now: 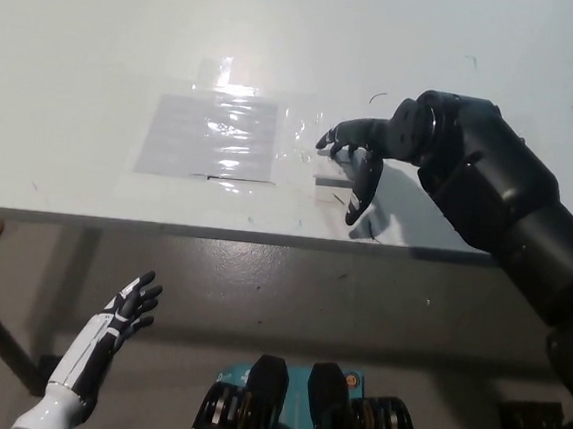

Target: A white switch is kept at the centre of the table close to the robot and the robot uses its right hand to press it to turn it on

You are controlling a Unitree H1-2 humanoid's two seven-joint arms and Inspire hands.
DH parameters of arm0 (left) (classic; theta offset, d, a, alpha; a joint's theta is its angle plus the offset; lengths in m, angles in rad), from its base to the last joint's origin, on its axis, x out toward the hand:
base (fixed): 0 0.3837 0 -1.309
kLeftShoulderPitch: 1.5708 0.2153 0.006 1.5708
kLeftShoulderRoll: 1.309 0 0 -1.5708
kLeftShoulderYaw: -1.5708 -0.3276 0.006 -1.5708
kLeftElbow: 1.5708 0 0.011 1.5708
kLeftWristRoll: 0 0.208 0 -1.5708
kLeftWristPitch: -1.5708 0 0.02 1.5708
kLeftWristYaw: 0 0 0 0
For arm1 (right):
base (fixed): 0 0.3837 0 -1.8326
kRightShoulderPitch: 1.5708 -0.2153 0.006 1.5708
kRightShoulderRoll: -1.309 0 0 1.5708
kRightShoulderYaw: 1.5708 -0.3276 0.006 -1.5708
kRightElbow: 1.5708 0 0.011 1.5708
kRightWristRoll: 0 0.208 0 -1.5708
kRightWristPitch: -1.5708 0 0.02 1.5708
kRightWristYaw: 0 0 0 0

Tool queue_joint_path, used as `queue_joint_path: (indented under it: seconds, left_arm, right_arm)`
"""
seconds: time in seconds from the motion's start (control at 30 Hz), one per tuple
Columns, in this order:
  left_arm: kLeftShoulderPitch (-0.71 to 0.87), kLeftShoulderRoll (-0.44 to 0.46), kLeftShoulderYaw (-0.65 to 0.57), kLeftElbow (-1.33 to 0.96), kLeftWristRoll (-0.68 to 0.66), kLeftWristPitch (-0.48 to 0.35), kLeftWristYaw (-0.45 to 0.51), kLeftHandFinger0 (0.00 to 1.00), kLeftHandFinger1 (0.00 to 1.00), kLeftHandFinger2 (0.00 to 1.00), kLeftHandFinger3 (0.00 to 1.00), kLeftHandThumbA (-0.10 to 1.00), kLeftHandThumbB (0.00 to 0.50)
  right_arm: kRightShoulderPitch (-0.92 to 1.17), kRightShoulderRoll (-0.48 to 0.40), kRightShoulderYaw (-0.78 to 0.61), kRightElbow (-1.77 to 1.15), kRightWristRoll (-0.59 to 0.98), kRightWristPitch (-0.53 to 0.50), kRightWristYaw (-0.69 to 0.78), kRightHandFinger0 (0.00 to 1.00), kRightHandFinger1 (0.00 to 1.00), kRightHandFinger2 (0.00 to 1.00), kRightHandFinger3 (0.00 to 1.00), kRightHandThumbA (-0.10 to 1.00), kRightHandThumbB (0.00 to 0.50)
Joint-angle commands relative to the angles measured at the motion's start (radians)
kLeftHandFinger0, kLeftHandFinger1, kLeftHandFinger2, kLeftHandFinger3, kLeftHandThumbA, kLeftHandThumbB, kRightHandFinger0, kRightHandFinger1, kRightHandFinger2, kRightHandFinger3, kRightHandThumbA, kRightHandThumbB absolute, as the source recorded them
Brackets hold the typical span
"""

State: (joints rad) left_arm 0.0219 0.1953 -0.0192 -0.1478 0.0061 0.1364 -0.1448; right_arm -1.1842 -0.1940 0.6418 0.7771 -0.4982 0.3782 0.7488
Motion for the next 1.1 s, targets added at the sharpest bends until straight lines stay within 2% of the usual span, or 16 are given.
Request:
queue_joint_path:
  seconds: [0.0,0.03,0.17,0.2,0.23,0.33,0.43,0.6,0.63,0.67,0.7,0.8,0.9,0.93,1.0,1.07]
  left_arm:
    - [-0.009,0.013,0.002,-0.027,-0.003,-0.011,-0.010,1.00,1.00,1.00,1.00,1.00,0.073]
    - [-0.011,0.013,0.002,-0.024,-0.004,-0.012,-0.010,1.00,1.00,1.00,1.00,1.00,0.076]
    - [-0.018,0.013,0.000,-0.016,0.001,-0.020,-0.009,1.00,1.00,1.00,1.00,1.00,0.090]
    - [-0.019,0.012,0.002,-0.015,-0.003,-0.021,-0.010,1.00,1.00,1.00,1.00,1.00,0.091]
    - [-0.020,0.016,0.000,-0.011,0.003,-0.035,-0.010,1.00,1.00,1.00,1.00,1.00,0.097]
    - [-0.028,0.014,0.007,-0.001,-0.019,-0.040,-0.016,1.00,1.00,1.00,1.00,1.00,0.113]
    - [-0.031,0.018,0.005,0.005,-0.019,-0.048,-0.020,1.00,1.00,1.00,1.00,1.00,0.131]
    - [-0.038,0.013,0.009,0.015,-0.019,-0.054,-0.012,1.00,1.00,1.00,1.00,1.00,0.152]
    - [-0.038,0.012,0.010,0.016,-0.017,-0.054,-0.010,1.00,1.00,1.00,1.00,1.00,0.127]
    - [-0.044,0.011,0.012,0.010,-0.014,-0.044,-0.005,1.00,1.00,1.00,1.00,1.00,0.108]
    - [-0.048,0.008,0.013,0.003,-0.012,-0.030,-0.002,1.00,1.00,1.00,1.00,1.00,0.098]
    - [-0.054,0.007,0.012,-0.004,-0.014,-0.015,-0.003,1.00,1.00,1.00,1.00,1.00,0.101]
    - [-0.063,0.003,0.013,0.002,-0.014,-0.018,0.001,1.00,1.00,1.00,1.00,1.00,0.105]
    - [-0.067,0.004,0.016,0.004,-0.017,-0.019,0.001,1.00,1.00,1.00,1.00,1.00,0.095]
    - [-0.070,0.002,0.019,0.000,-0.033,-0.014,-0.006,1.00,1.00,1.00,1.00,1.00,0.097]
    - [-0.079,0.000,0.021,0.006,-0.051,-0.016,-0.015,1.00,1.00,1.00,1.00,1.00,0.114]
  right_arm:
    - [-0.078,-0.051,-0.111,-0.091,0.042,-0.011,-0.048,1.00,1.00,1.00,1.00,1.00,0.330]
    - [-0.091,-0.055,-0.150,-0.103,0.060,0.000,-0.059,1.00,1.00,1.00,1.00,1.00,0.304]
    - [-0.147,-0.103,-0.296,-0.200,0.125,-0.007,-0.057,1.00,1.00,1.00,1.00,1.00,0.276]
    - [-0.156,-0.113,-0.310,-0.213,0.126,-0.024,-0.052,1.00,1.00,1.00,1.00,1.00,0.276]
    - [-0.164,-0.139,-0.365,-0.289,0.150,-0.030,-0.060,1.00,1.00,1.00,1.00,1.00,0.308]
    - [-0.161,-0.168,-0.444,-0.435,0.167,0.048,-0.061,1.00,1.00,1.00,1.00,1.00,0.358]
    - [-0.158,-0.221,-0.535,-0.617,0.201,0.092,-0.020,1.00,1.00,1.00,1.00,1.00,0.302]
    - [-0.113,-0.304,-0.696,-0.844,0.280,0.092,0.065,1.00,1.00,1.00,1.00,1.00,0.310]
    - [-0.102,-0.317,-0.711,-0.873,0.294,0.092,0.072,1.00,1.00,1.00,1.00,1.00,0.309]
    - [-0.081,-0.349,-0.745,-0.929,0.335,0.092,0.082,1.00,1.00,1.00,1.00,1.00,0.350]
    - [-0.051,-0.384,-0.789,-0.985,0.391,0.092,0.088,1.00,1.00,1.00,1.00,1.00,0.316]
    - [0.093,-0.504,-0.908,-1.150,0.612,0.092,0.042,1.00,1.00,1.00,1.00,1.00,0.291]
    - [0.318,-0.648,-1.031,-1.286,0.878,0.092,-0.100,1.00,1.00,1.00,1.00,1.00,0.338]
    - [0.400,-0.689,-1.074,-1.314,0.981,0.092,-0.135,1.00,1.00,1.00,1.00,1.00,0.322]
    - [0.499,-0.690,-1.166,-1.350,1.084,0.092,-0.137,1.00,1.00,1.00,1.00,1.00,0.298]
    - [0.651,-0.677,-1.291,-1.398,1.231,0.092,-0.137,1.00,1.00,1.00,1.00,1.00,0.313]
